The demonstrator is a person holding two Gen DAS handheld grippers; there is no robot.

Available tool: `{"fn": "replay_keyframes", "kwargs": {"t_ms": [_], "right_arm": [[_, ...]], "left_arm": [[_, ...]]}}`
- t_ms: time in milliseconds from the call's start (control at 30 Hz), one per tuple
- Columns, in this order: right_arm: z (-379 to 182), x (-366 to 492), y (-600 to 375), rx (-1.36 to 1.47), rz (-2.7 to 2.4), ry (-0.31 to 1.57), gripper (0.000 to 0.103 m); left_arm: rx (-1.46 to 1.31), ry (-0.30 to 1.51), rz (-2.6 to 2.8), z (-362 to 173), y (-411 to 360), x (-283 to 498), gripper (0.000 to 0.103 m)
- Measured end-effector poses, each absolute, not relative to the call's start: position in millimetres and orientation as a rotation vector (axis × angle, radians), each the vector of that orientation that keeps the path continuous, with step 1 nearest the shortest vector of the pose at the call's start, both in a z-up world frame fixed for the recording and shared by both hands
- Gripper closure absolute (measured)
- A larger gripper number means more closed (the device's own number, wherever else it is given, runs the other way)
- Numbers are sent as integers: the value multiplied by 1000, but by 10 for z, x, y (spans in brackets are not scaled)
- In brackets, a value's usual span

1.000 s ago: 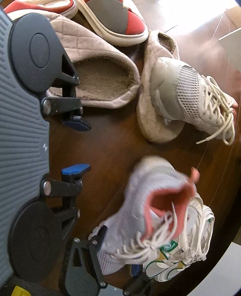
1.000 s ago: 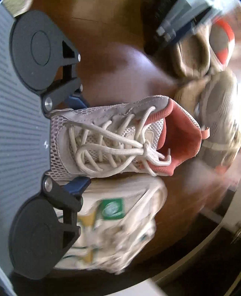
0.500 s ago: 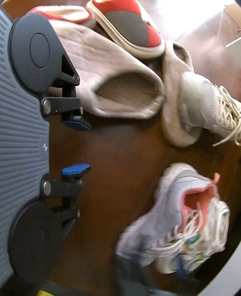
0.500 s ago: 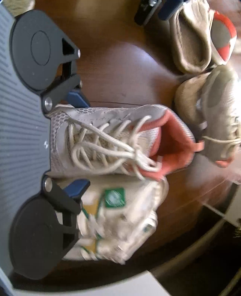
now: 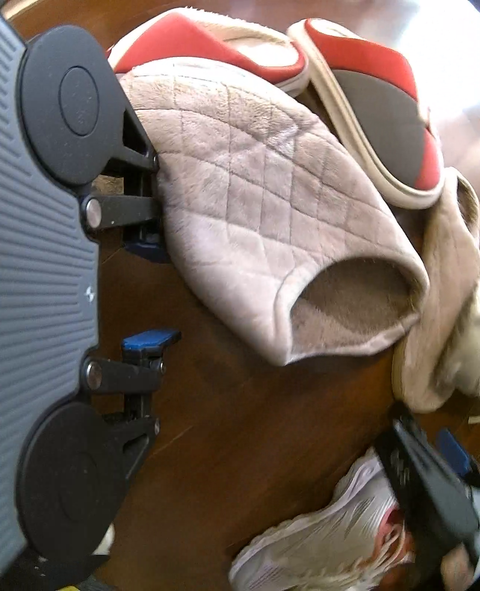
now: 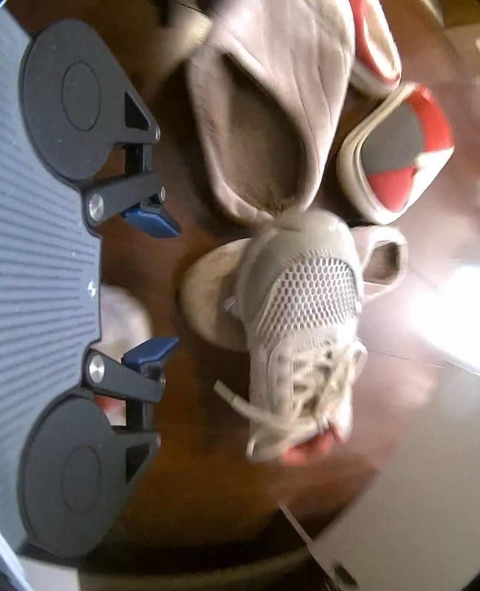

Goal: Organize scattered shoes
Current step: 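Grasp the second grey pink-lined sneaker collar with the right tool and lift, then carry the grey sneaker with the right tool toward the first grey sneaker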

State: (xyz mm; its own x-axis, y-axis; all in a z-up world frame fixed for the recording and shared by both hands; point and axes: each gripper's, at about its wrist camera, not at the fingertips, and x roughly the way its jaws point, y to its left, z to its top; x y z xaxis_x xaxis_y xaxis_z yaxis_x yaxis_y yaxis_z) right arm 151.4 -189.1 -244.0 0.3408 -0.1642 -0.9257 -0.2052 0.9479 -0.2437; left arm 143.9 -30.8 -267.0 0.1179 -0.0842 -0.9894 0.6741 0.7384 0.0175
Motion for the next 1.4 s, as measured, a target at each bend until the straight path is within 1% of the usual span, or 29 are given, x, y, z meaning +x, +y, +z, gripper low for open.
{"fn": "replay_keyframes", "kwargs": {"t_ms": [33,67,100,200,233,367,467,500,533,567,633,667,700,767,833,933,967,1000,1033,1067,1100,1133,1167,1200,1233,1300,1333,1400], "right_arm": [[-2494,1598,-1873,-351,30,1227,50],[-2548,1682,-1856,-357,32,1225,52],[-2601,1767,-1838,-362,35,1222,54],[-2651,2010,-1787,-336,57,1186,56],[-2651,2058,-1770,-339,60,1167,58],[-2634,2363,-1654,-334,94,1096,58],[-2636,2602,-1621,-307,117,1062,58],[-2592,2641,-1645,-280,142,1035,58],[-2552,2622,-1665,-265,156,1027,54],[-2467,2550,-1714,-237,174,1009,47],[-2337,2430,-1797,-197,203,982,41],[-2221,2315,-1906,-162,229,957,39],[-2120,2230,-2022,-133,228,930,37],[-1934,2155,-2281,-71,200,881,31],[-1765,2252,-2650,36,133,834,25],[-1690,2541,-2967,207,59,812,24],[-1740,2646,-3054,275,44,811,25],[-1860,2846,-3176,417,-6,825,26],[-1933,2931,-3212,472,-34,836,28],[-2031,3009,-3240,541,-76,839,32],[-2131,3086,-3269,610,-118,841,33],[-2268,3144,-3294,708,-162,834,39],[-2334,3166,-3300,744,-179,845,65],[-2492,3195,-3296,815,-205,890,74],[-2552,3155,-3277,852,-192,871,82],[-2667,3075,-3238,917,-163,832,84],[-2566,3033,-3151,792,-98,800,84],[-2390,2929,-3078,702,23,748,86]], "left_arm": [[530,1352,-583,-2680,-292,1486,72],[513,1356,-564,-2684,-262,1549,89],[474,1369,-532,-2690,-198,1678,96],[368,1391,-512,-2673,-75,1951,96],[358,1376,-501,-2655,-54,2041,96],[376,1300,-425,-2622,-9,2334,96],[362,1240,-312,-2606,99,2699,96],[380,1226,-282,-2608,110,2757,95],[410,1208,-244,-2610,127,2827,94],[430,1201,-230,-2608,138,2855,93],[437,1196,-243,-2582,188,2851,93],[431,1197,-261,-2570,211,2813,90],[427,1196,-282,-2554,232,2762,77],[428,1181,-319,-2529,216,2632,57],[439,1161,-353,-2520,155,2522,57],[426,1161,-399,-2432,92,2429,57],[420,1160,-408,-2408,50,2433,57],[410,1154,-421,-2367,-16,2432,57],[403,1146,-432,-2331,-77,2440,57],[402,1140,-439,-2315,-104,2447,57],[401,1131,-450,-2296,-138,2443,57],[401,1123,-460,-2281,-164,2438,57],[402,1121,-467,-2273,-176,2433,57],[405,1119,-476,-2263,-190,2423,57],[413,1120,-484,-2246,-197,2402,57],[440,1123,-493,-2207,-158,2335,57],[454,1123,-496,-2192,-144,2302,57],[480,1122,-497,-2180,-135,2235,57]]}}
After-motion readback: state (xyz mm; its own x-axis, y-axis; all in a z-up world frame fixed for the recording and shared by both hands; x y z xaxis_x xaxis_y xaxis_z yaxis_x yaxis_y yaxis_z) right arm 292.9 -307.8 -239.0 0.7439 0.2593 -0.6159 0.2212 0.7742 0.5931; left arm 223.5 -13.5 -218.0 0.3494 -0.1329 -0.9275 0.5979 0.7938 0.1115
